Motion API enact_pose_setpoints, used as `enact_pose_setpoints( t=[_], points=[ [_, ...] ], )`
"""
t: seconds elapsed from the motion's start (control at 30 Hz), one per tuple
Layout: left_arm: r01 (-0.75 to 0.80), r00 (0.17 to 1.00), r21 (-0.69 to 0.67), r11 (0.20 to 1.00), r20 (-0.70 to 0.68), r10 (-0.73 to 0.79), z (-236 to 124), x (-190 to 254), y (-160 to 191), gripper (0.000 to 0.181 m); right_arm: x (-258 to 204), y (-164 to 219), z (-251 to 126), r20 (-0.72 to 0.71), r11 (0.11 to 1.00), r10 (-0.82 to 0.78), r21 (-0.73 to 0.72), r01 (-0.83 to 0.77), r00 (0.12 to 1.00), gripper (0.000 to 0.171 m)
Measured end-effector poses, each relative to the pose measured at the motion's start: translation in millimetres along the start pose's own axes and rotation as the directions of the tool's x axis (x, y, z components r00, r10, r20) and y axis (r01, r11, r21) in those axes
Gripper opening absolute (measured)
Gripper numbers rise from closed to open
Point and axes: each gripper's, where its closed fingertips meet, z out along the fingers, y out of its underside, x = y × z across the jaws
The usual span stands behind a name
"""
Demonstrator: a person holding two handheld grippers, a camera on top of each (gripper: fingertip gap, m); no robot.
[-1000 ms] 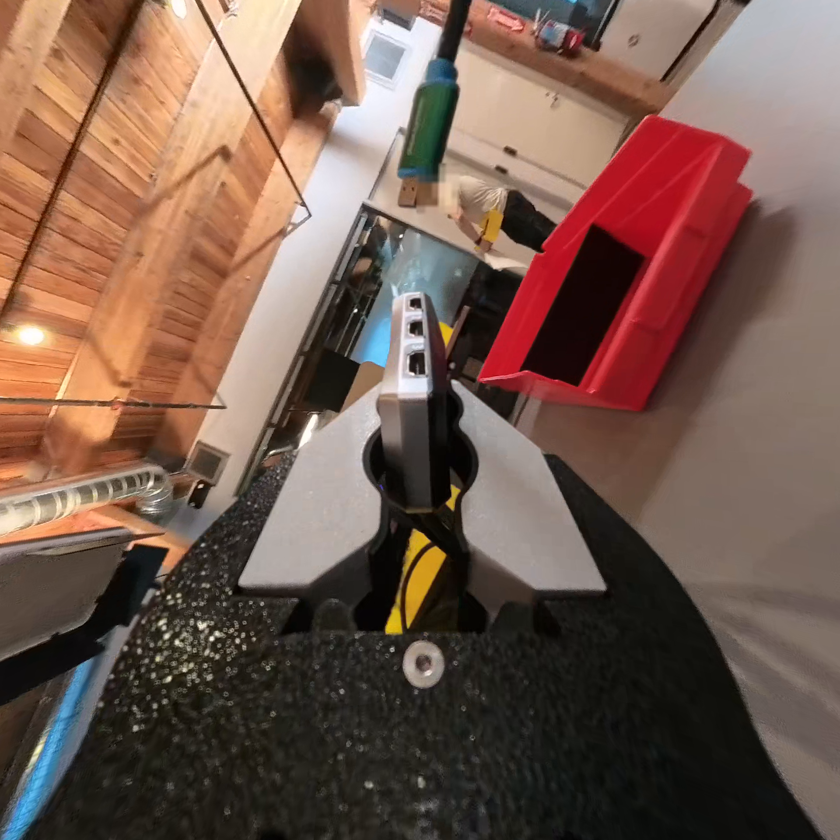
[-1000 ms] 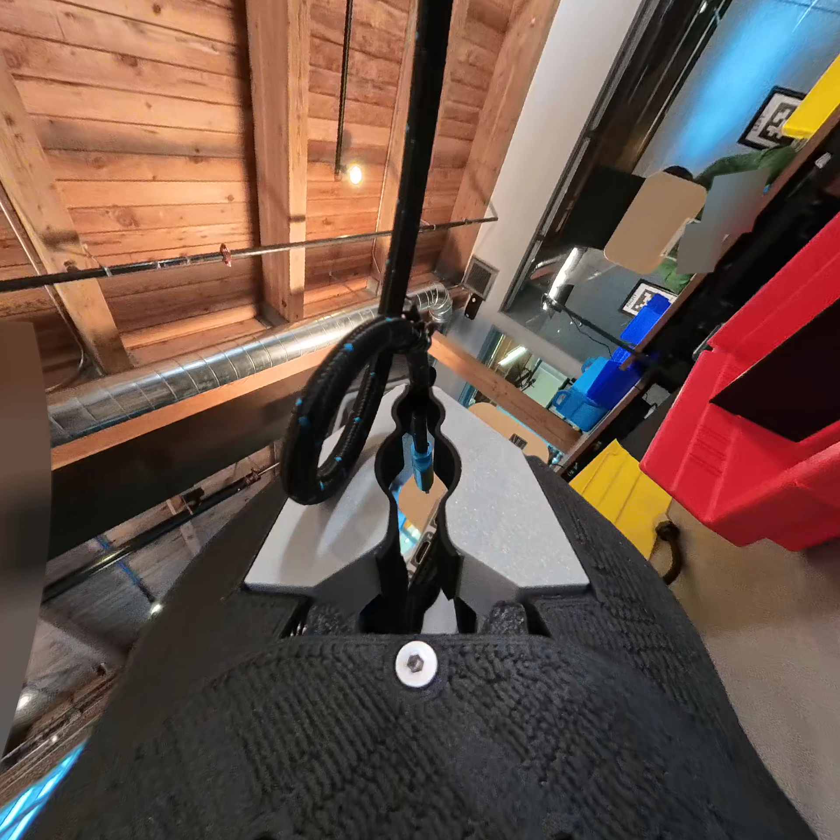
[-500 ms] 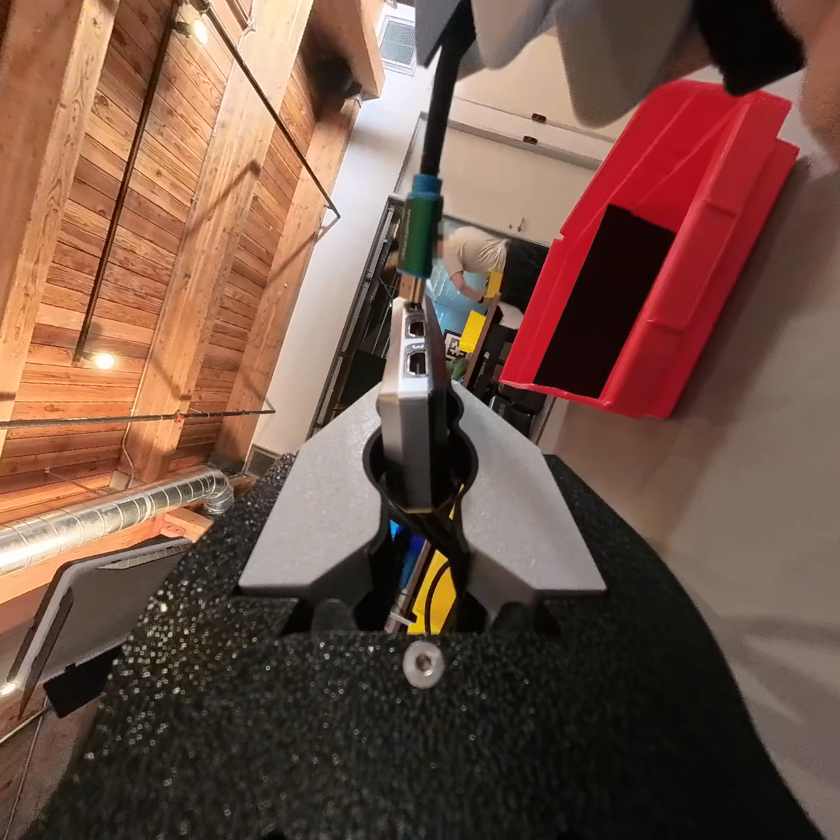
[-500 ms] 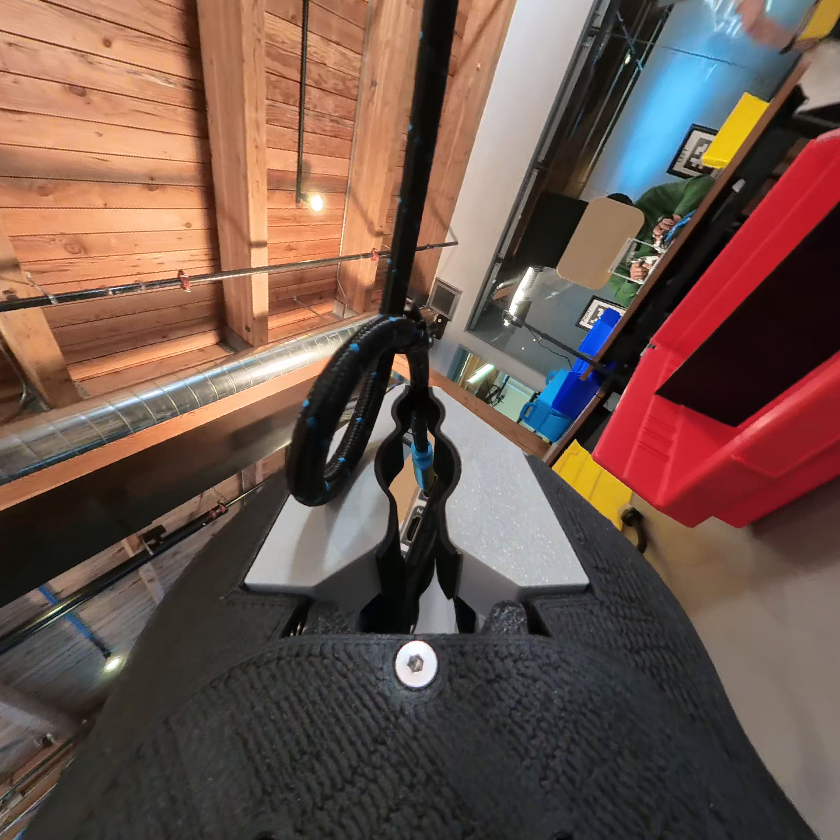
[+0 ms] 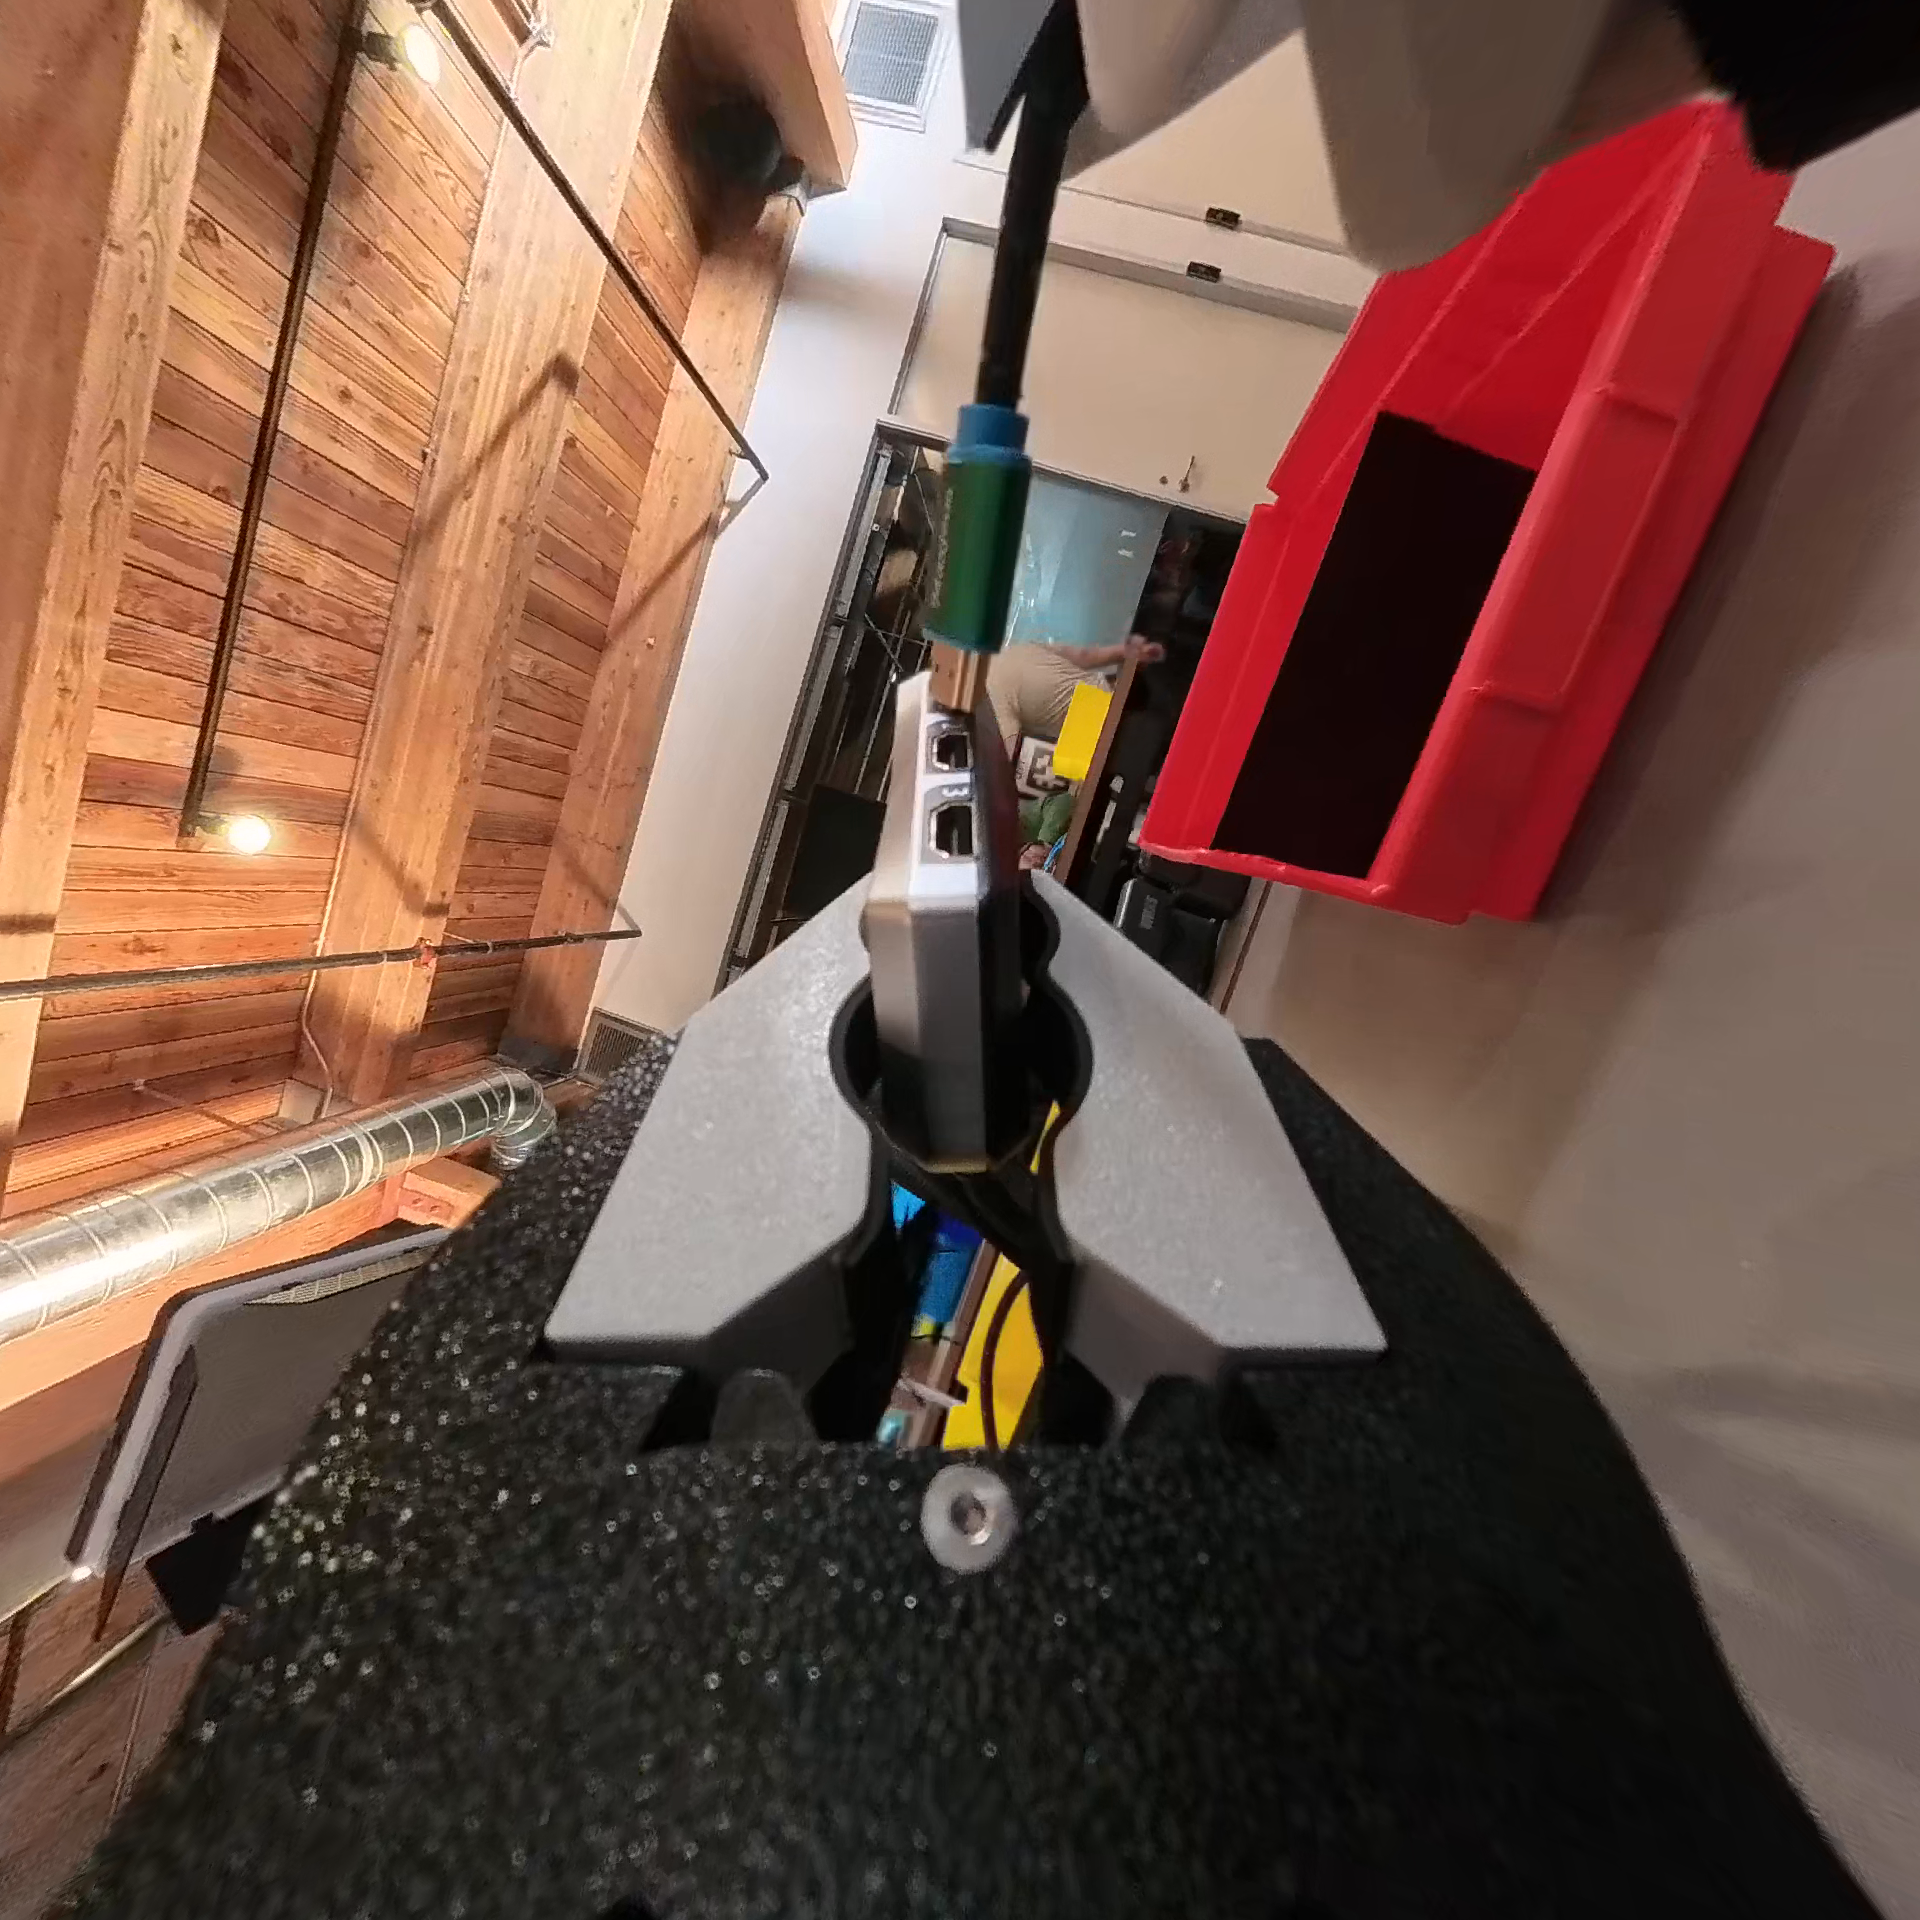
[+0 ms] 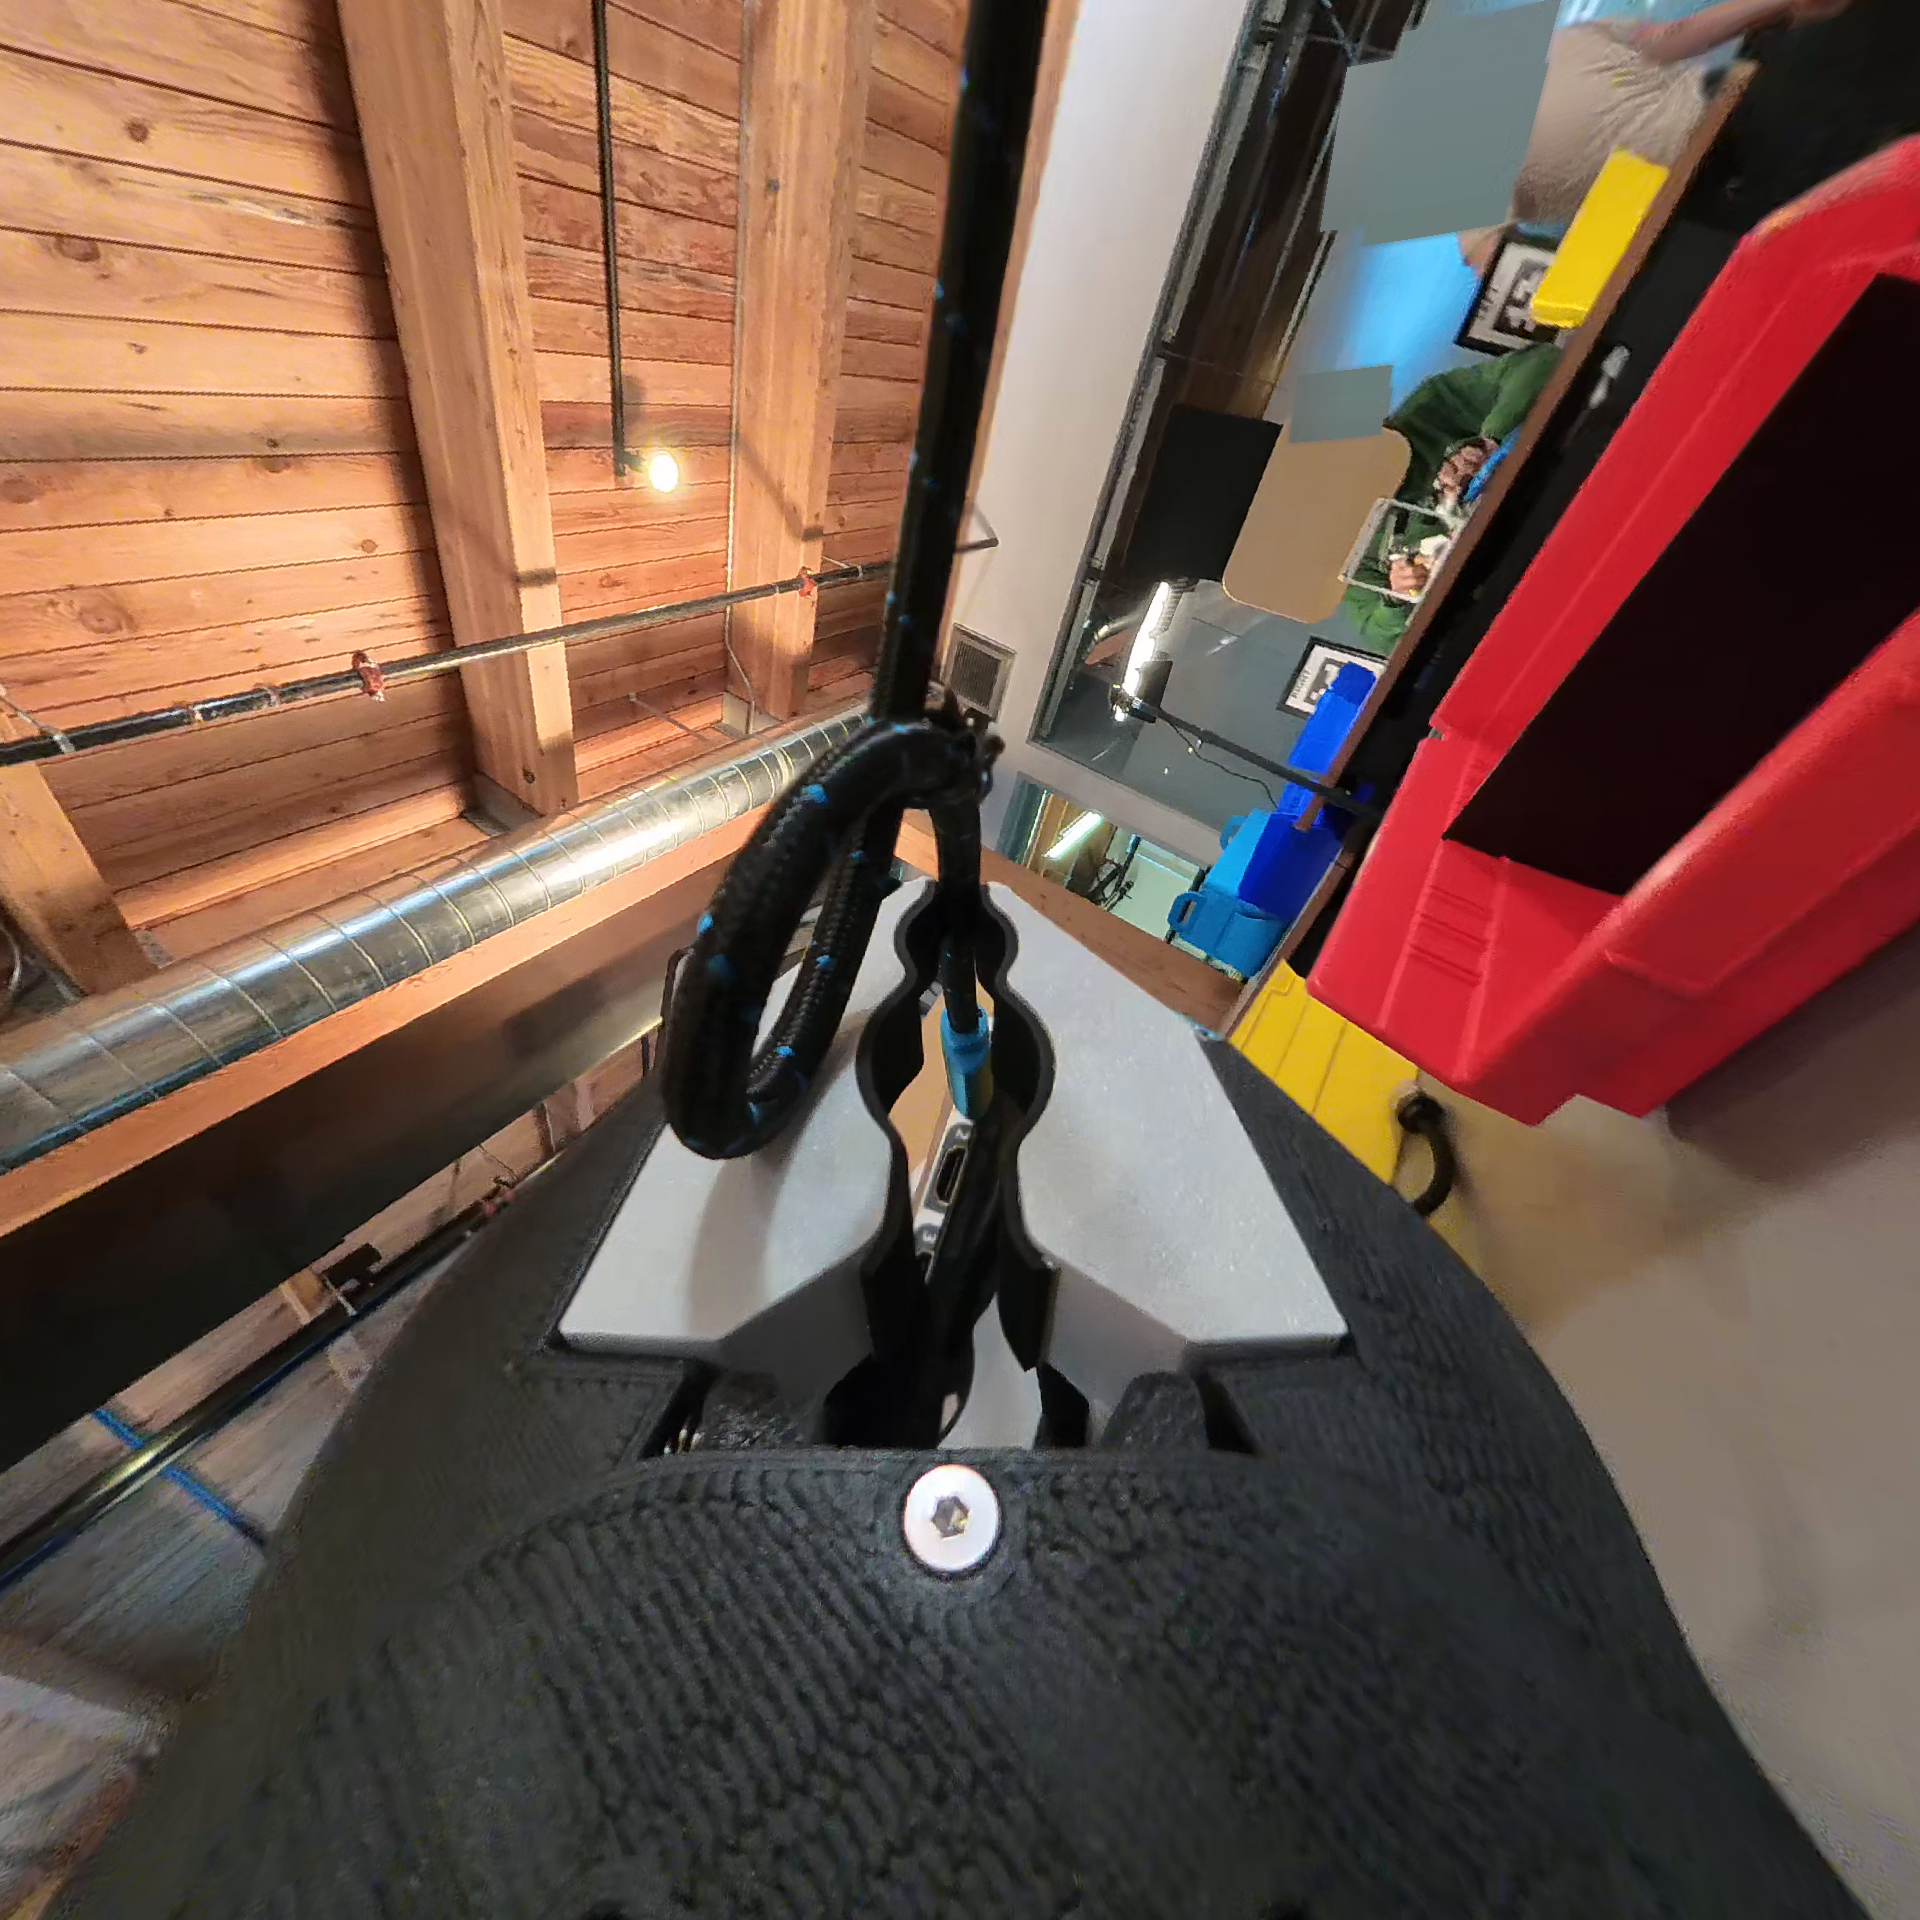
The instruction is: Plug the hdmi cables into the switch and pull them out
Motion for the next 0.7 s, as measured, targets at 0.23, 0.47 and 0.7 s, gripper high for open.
enact_pose_setpoints(
  t=[0.23, 0.47, 0.7],
  points=[
    [-0.071, 0.994, -0.009, 0.997, -0.078, 0.070, -2.6, 24.3, 3.6, 0.019, 16.5, 2.4, -15.2, -0.073, 0.999, 0.042, -0.031, -0.044, 0.996, 0.004],
    [-0.180, 0.913, -0.038, 0.983, -0.379, 0.153, -28.8, 86.0, 9.1, 0.019, 35.9, -23.3, -39.8, -0.164, 0.996, -0.085, -0.023, 0.083, 0.983, 0.004],
    [-0.262, 0.777, -0.093, 0.961, -0.611, 0.153, -40.8, 139.2, 17.0, 0.021, 55.1, -13.0, -43.9, -0.194, 0.995, -0.079, -0.068, 0.067, 0.978, 0.004]
  ],
)
